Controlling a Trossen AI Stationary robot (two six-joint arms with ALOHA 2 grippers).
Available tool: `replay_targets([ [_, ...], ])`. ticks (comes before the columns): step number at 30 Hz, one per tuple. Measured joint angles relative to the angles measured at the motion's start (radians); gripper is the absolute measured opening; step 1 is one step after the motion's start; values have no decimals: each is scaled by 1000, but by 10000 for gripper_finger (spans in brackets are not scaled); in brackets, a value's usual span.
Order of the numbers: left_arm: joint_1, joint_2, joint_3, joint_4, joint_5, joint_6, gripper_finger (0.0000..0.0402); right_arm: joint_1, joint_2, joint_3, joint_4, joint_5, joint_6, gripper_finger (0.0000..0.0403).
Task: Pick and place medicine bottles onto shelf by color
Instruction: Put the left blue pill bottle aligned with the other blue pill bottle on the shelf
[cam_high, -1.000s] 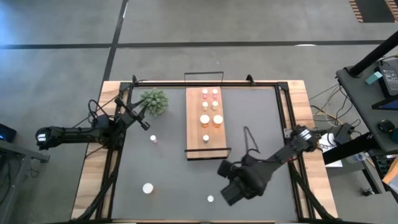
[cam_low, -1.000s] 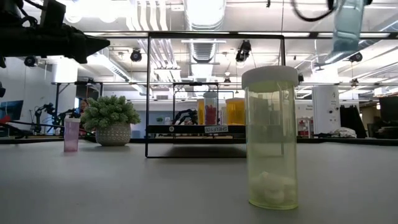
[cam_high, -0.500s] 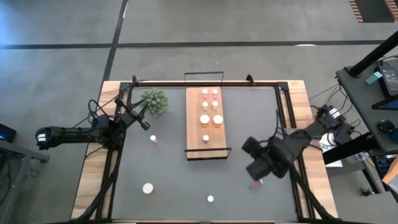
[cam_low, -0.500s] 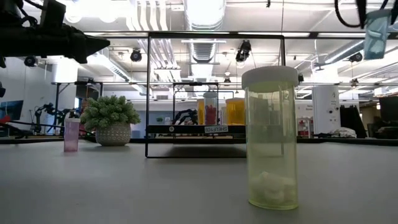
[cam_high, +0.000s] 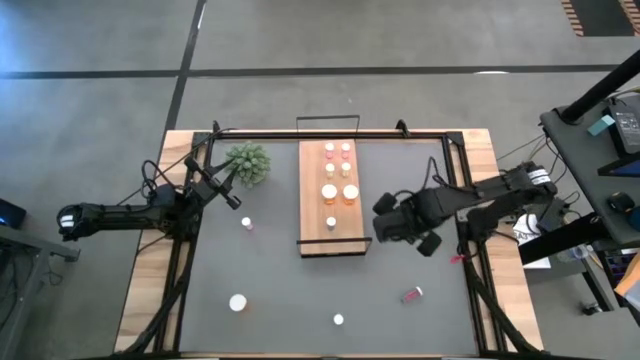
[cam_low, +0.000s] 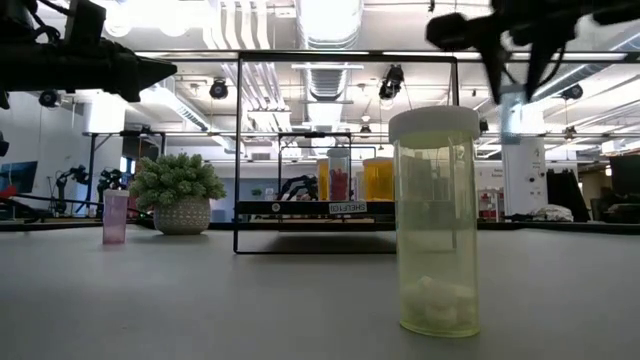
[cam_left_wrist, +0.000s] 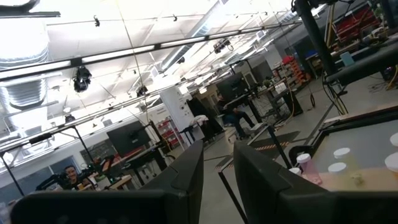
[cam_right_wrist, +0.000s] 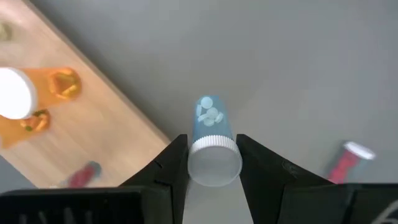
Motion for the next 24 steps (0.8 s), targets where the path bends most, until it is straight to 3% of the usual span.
replay_targets([
  [11, 0, 0, 0, 0, 0, 0, 72, -198, 116, 0, 206, -62, -224, 111],
  [24, 0, 0, 0, 0, 0, 0, 72, -218, 303, 160, 261, -66, -263, 112],
])
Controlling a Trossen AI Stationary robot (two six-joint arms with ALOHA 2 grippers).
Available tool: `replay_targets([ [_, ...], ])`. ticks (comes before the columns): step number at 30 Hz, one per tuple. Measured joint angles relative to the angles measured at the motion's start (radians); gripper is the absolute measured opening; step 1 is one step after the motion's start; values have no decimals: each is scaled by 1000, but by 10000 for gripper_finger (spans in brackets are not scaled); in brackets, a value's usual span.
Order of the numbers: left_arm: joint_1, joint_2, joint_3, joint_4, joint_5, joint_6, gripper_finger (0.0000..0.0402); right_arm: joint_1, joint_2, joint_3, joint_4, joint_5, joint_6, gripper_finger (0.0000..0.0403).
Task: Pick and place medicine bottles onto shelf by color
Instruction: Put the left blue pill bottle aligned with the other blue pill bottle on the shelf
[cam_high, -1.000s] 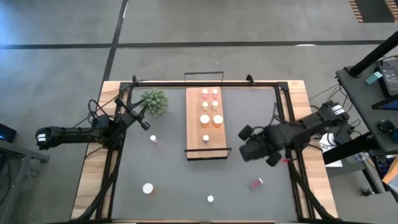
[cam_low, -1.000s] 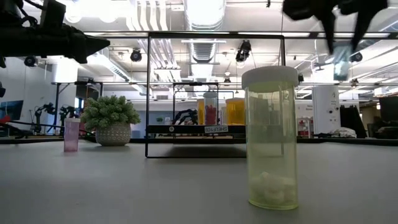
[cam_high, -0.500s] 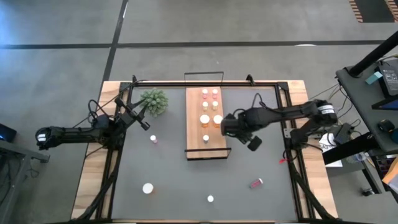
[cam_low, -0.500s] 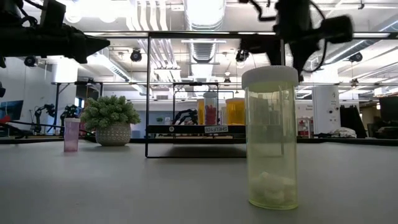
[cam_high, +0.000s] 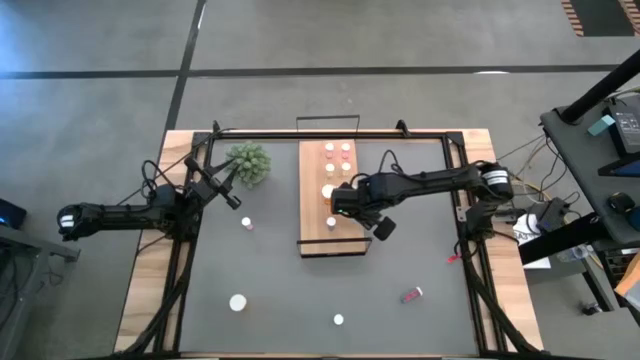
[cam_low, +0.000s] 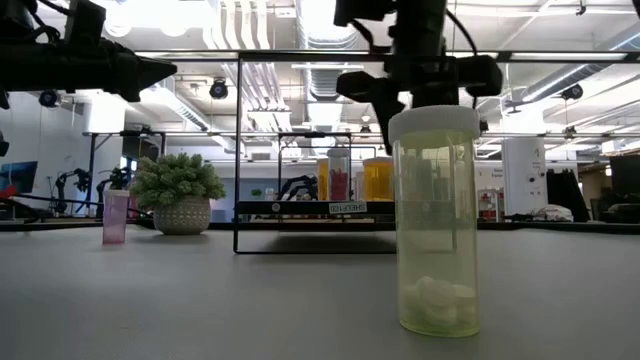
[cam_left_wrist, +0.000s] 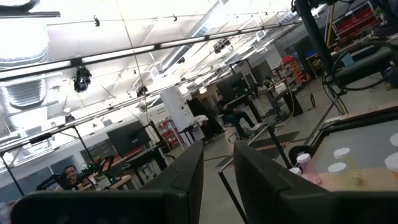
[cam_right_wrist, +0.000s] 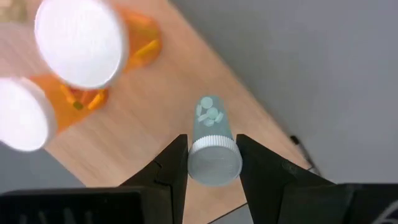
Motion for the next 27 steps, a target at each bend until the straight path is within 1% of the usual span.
replay_targets([
  [7, 0, 0, 0, 0, 0, 0, 72, -2, 74, 73, -38, -34, -25, 112],
  [9, 0, 0, 0, 0, 0, 0, 72, -2, 75, 74, -40, -54, -22, 112],
  [18, 0, 0, 0, 0, 0, 0, 72, 3, 76, 73, -20, -56, -24, 112],
  [22, 0, 0, 0, 0, 0, 0, 72, 3, 90, 73, -13, -79, -28, 112],
  [27, 0, 0, 0, 0, 0, 0, 72, 3, 91, 73, 0, -83, -35, 112],
])
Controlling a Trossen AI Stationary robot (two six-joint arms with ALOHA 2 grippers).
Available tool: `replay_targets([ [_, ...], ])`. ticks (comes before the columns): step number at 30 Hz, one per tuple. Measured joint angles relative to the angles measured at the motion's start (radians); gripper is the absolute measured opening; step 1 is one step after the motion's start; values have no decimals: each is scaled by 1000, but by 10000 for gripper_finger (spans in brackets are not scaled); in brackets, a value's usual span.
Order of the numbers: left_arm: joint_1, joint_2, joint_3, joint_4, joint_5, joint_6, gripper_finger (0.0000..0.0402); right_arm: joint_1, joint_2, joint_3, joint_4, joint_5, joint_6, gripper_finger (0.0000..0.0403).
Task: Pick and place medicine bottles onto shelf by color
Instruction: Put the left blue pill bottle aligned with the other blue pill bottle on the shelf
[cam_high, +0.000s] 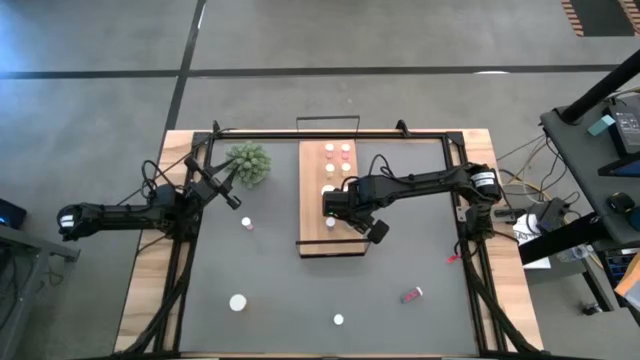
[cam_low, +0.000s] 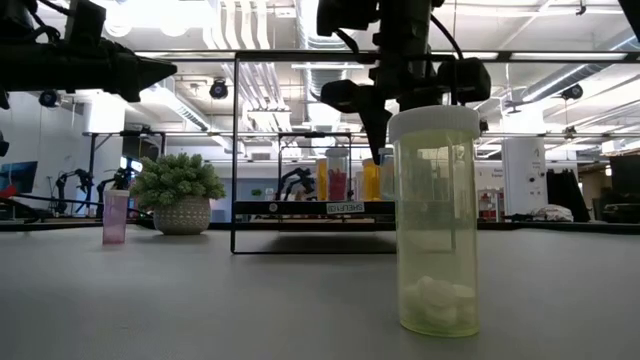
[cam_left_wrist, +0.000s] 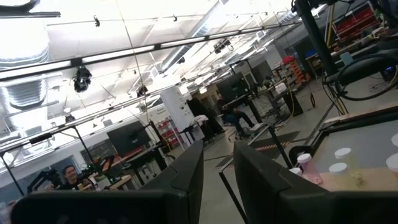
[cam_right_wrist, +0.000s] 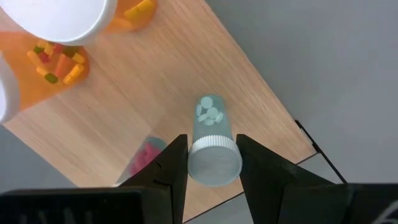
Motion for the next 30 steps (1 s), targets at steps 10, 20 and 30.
replay_targets([
  [10, 0, 0, 0, 0, 0, 0, 72, -2, 1, 0, 10, -2, -91, 112],
  [20, 0, 0, 0, 0, 0, 0, 72, -2, 1, 0, 13, -2, -159, 112],
  [30, 0, 0, 0, 0, 0, 0, 72, -5, 2, -1, 15, 0, -205, 141],
])
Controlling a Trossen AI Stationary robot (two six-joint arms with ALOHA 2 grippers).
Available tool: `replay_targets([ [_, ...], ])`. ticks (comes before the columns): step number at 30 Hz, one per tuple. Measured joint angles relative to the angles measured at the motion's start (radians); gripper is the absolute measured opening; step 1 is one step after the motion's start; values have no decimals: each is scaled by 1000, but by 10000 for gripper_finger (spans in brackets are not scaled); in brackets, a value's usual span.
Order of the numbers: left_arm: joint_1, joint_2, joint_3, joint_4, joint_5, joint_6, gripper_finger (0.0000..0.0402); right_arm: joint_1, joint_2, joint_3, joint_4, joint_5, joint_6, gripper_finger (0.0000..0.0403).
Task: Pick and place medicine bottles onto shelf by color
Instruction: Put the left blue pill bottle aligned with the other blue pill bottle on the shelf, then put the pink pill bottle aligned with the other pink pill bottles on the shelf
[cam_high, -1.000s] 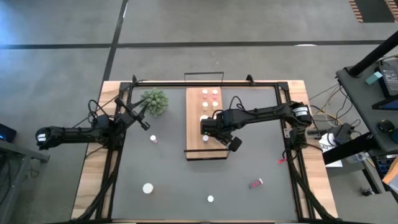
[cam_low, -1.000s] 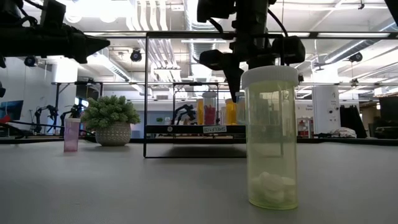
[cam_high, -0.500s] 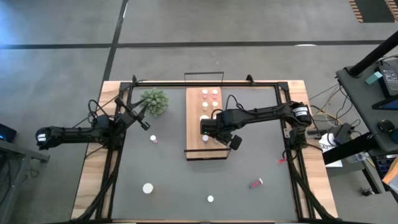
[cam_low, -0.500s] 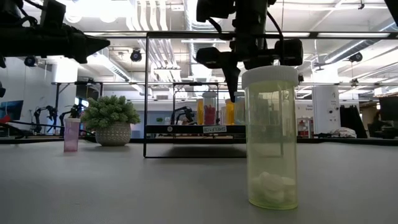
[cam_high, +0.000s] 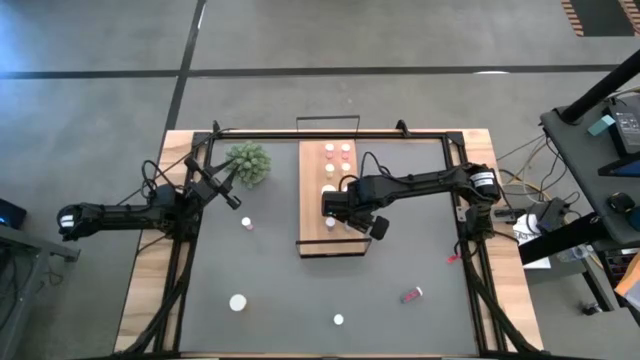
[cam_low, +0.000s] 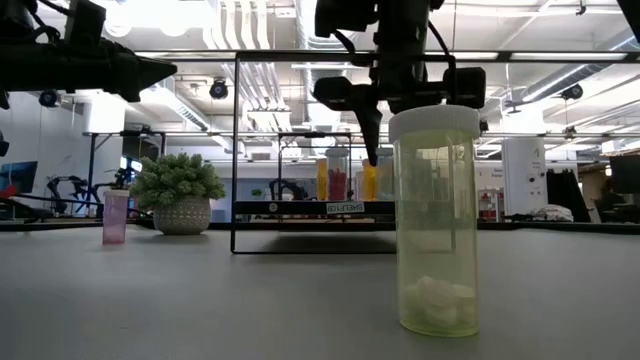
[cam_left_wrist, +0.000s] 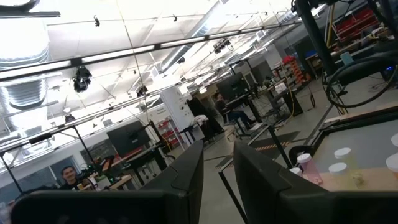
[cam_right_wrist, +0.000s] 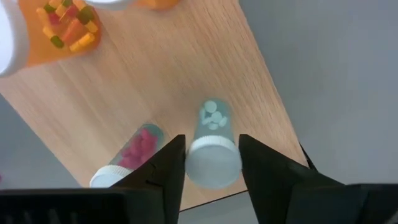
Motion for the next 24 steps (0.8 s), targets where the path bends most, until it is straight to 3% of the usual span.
replay_targets([
  [11, 0, 0, 0, 0, 0, 0, 72, -9, -8, -1, -25, 10, -46, 199],
  [24, 0, 0, 0, 0, 0, 0, 72, -13, -186, -1, -164, 125, -87, 203],
])
